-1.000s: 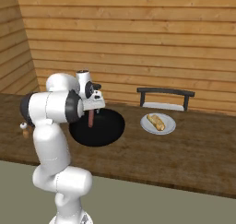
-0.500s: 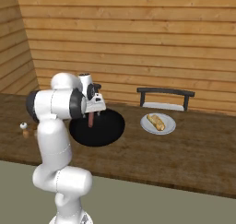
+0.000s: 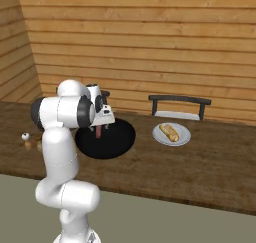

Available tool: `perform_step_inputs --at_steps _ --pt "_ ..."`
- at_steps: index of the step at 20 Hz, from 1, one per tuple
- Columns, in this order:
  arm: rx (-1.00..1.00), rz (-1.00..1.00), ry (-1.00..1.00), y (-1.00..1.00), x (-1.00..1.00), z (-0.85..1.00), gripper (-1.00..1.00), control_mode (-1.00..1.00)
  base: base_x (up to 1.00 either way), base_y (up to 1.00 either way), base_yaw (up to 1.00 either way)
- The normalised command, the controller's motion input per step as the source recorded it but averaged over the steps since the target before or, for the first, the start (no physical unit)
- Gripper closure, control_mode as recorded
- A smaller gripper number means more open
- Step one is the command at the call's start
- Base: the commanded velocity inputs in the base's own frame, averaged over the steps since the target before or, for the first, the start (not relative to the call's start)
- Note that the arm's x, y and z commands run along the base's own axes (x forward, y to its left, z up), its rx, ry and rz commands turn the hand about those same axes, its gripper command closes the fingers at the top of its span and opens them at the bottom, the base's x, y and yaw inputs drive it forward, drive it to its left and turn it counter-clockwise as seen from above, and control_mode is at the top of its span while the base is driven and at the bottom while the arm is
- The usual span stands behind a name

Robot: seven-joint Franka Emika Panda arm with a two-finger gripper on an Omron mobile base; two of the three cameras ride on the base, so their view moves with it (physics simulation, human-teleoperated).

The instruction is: Place one bun and one sausage from the bowl on each plate.

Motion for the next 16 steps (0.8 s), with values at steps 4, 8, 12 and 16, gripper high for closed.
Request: perform_step_inputs --at_steps 4,8,12,16 --pt "0.0 0.0 0.01 -0.02 -0.04 -0.14 1.0 -1.0 0.0 0.0 0.0" --pt "0.0 0.0 -0.09 -0.29 -0.46 0.21 1.0 -1.0 0.0 0.0 0.0" --pt "0.0 0.0 -0.06 -0.66 -0.58 0.7 1.0 -1.0 0.0 0.0 0.0" --pt "0.0 0.0 -0.01 -0.64 -0.35 0.8 1.0 -1.0 0.0 0.0 0.0"
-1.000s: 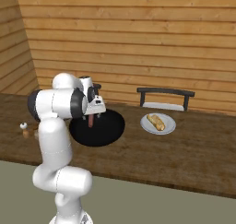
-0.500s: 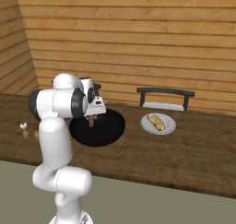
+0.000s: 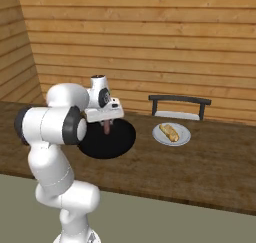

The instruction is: Place one bun and one sausage from the bowl on each plate.

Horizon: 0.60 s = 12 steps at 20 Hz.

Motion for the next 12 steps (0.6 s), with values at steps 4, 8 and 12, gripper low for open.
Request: perform_step_inputs --at_steps 4,8,12 --pt "0.0 0.0 0.0 -0.73 -0.13 0.59 1.0 -1.0 0.0 0.0 0.0" --pt "0.0 -0.01 0.02 -0.8 -0.1 0.21 1.0 -1.0 0.0 0.0 0.0" --pt "0.0 -0.01 0.02 -0.79 -0.01 0.0 1.0 -1.0 0.0 0.0 0.0"
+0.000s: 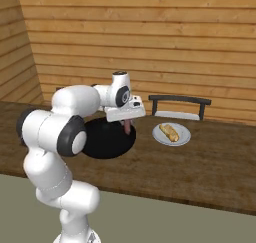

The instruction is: Place one bun and one sausage from the bowl on each plate.

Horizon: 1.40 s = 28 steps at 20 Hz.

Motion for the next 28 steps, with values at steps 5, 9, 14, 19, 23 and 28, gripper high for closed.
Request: perform_step_inputs --at_steps 5,9,14,19,23,28 --pt "0.0 -0.01 0.04 -0.8 0.0 -0.01 1.0 -1.0 0.0 0.0 0.0" --pt "0.0 0.0 0.04 -0.71 0.0 -0.02 1.0 -1.0 0.0 0.0 0.0" --pt "0.01 0.0 0.04 -0.66 0.06 -0.02 1.0 -1.0 0.0 0.0 0.0" --pt "0.0 0.0 0.06 -0.3 0.34 -0.23 1.0 -1.0 0.0 0.0 0.0" --pt "0.0 0.04 0.09 -0.03 0.52 -0.23 1.0 -1.0 0.0 0.0 0.0" --pt "0.0 0.05 0.13 -0.07 0.46 -0.32 1.0 -1.0 0.0 0.0 0.0"
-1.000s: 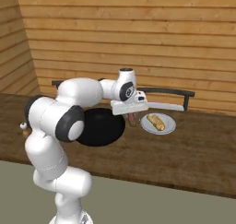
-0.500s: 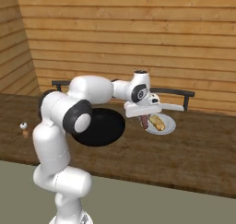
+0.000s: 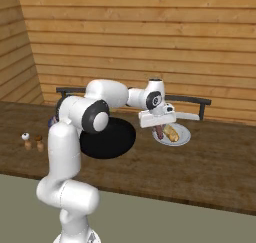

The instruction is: Place one bun and one sausage from the bowl on each plate.

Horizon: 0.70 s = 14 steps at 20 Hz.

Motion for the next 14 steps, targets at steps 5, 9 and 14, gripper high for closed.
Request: perform_step_inputs --at_steps 5,9,14 --pt "0.0 0.05 0.07 -0.26 0.21 -0.37 1.0 -1.0 0.0 0.0 0.0" --pt "0.0 0.03 0.07 -0.2 0.11 -0.31 1.0 -1.0 0.0 0.0 0.0" --pt "0.0 0.05 0.04 0.0 0.02 -0.16 1.0 -1.0 0.0 0.0 0.0"
